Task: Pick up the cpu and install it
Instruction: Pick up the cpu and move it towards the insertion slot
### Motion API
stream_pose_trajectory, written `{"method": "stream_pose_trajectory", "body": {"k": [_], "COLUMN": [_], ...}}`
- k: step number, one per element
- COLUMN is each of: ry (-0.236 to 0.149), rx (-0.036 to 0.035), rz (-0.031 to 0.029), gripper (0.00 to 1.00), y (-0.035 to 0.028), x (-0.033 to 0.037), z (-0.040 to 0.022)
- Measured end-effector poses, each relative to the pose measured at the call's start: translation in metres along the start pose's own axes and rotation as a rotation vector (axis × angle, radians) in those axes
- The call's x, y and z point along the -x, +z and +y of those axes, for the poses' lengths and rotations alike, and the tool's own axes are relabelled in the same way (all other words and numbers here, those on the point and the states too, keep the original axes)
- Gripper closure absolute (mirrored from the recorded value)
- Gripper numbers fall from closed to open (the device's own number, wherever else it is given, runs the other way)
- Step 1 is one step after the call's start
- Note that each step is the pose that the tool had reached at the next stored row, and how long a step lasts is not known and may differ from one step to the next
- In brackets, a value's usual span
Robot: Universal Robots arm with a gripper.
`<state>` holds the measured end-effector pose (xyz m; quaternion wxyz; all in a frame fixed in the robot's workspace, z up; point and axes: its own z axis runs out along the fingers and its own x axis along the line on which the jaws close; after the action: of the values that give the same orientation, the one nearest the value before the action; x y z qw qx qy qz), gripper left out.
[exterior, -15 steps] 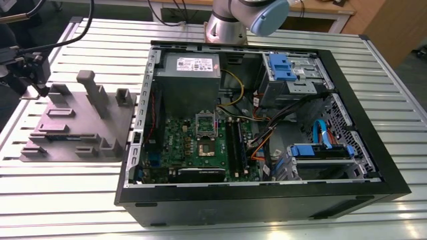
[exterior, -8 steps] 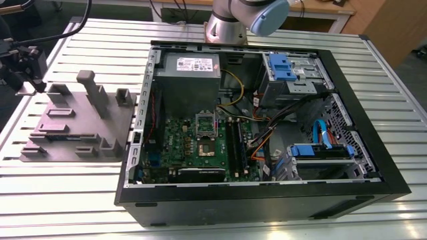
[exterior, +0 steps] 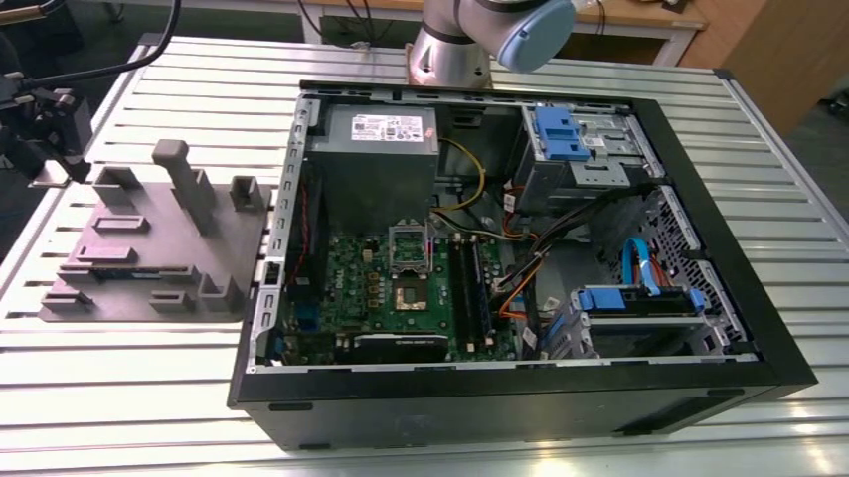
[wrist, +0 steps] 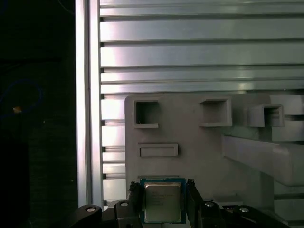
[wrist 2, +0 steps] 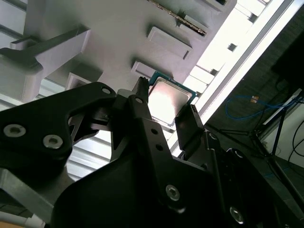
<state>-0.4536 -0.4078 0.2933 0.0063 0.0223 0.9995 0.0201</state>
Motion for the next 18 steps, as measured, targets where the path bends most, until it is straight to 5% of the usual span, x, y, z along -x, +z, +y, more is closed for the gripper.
{"method": "stream_pose_trajectory", "body": {"k": [18], "ry": [0.0], "rx": [0.0001], "rz": [-0.0001], "gripper": [0.53], "y": [-0.0053], "x": [0.0001], "z": [0.0002]}}
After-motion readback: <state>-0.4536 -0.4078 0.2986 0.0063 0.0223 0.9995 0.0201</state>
